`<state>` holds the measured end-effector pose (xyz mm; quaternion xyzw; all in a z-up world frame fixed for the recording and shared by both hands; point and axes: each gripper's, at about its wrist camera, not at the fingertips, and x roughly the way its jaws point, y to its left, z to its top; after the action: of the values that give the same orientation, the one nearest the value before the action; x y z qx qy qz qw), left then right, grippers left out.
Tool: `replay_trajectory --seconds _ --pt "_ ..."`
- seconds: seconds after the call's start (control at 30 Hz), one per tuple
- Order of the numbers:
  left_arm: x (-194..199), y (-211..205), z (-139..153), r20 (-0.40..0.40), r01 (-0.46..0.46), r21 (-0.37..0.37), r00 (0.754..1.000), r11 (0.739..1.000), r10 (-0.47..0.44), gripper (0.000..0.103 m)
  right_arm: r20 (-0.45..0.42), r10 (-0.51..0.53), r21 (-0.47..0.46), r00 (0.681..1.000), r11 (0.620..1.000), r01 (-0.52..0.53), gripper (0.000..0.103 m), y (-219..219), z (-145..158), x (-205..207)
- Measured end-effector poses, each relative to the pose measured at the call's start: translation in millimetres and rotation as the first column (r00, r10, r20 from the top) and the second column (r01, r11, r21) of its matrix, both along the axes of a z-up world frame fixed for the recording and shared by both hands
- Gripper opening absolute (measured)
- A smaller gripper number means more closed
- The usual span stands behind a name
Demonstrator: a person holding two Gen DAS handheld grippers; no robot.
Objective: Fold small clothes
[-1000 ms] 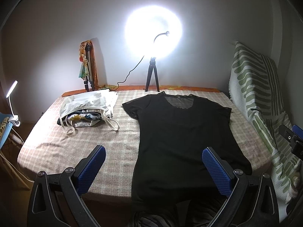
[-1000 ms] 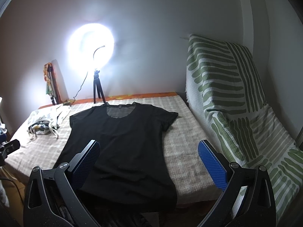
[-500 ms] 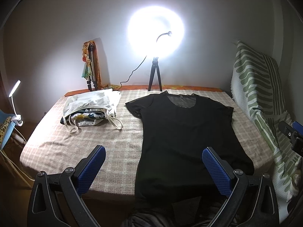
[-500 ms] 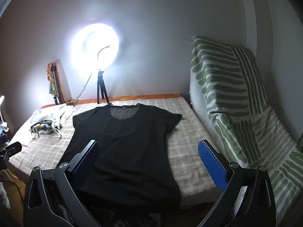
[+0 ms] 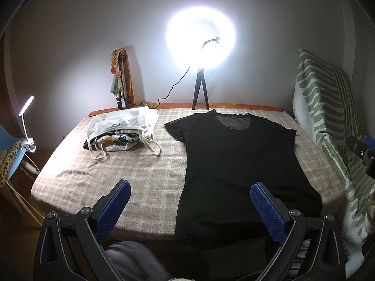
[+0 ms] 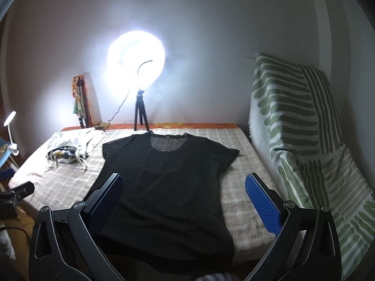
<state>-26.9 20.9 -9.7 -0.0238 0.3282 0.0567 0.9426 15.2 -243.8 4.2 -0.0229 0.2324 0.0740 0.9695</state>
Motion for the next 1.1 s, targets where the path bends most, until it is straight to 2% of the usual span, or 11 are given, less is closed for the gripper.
replay_trajectory --seconds 0.23,0.4,0.47,0.57,0.67,0.83,0.93,1.1 --pt "-4 4 -7 -0.005 0.024 -0.017 1.000 1.000 -0.024 0.094 0.009 0.052 -0.023 0.999 0.998 -0.052 0.103 14 7 5" --pt "-12 16 -13 0.037 0.106 -0.134 0.994 0.985 -0.102 0.089 0.029 0.071 -0.028 0.997 0.997 -0.070 0.103 26 9 10" --pt "-13 22 -17 0.036 0.115 -0.156 0.993 0.981 -0.110 0.087 0.029 0.079 -0.009 0.996 0.997 -0.078 0.103 28 9 14" --pt "-13 28 -26 0.020 0.126 -0.176 0.992 0.976 -0.124 0.077 0.012 0.132 0.020 0.991 0.991 -0.132 0.103 31 10 25" --pt "-8 38 -44 -0.021 0.150 -0.240 0.987 0.959 -0.159 0.067 -0.024 0.166 0.019 0.986 0.986 -0.166 0.098 39 7 42" --pt "-5 60 -89 -0.096 0.122 -0.348 0.982 0.930 -0.165 0.045 -0.144 0.267 0.061 0.953 0.964 -0.261 0.085 58 -7 88" --pt "-3 72 -114 -0.141 0.085 -0.394 0.978 0.915 -0.151 0.043 -0.198 0.313 0.077 0.929 0.950 -0.304 0.077 75 -17 118" --pt "4 80 -146 -0.214 0.050 -0.385 0.967 0.921 -0.142 0.043 -0.254 0.387 0.115 0.887 0.922 -0.369 0.077 107 -29 164"
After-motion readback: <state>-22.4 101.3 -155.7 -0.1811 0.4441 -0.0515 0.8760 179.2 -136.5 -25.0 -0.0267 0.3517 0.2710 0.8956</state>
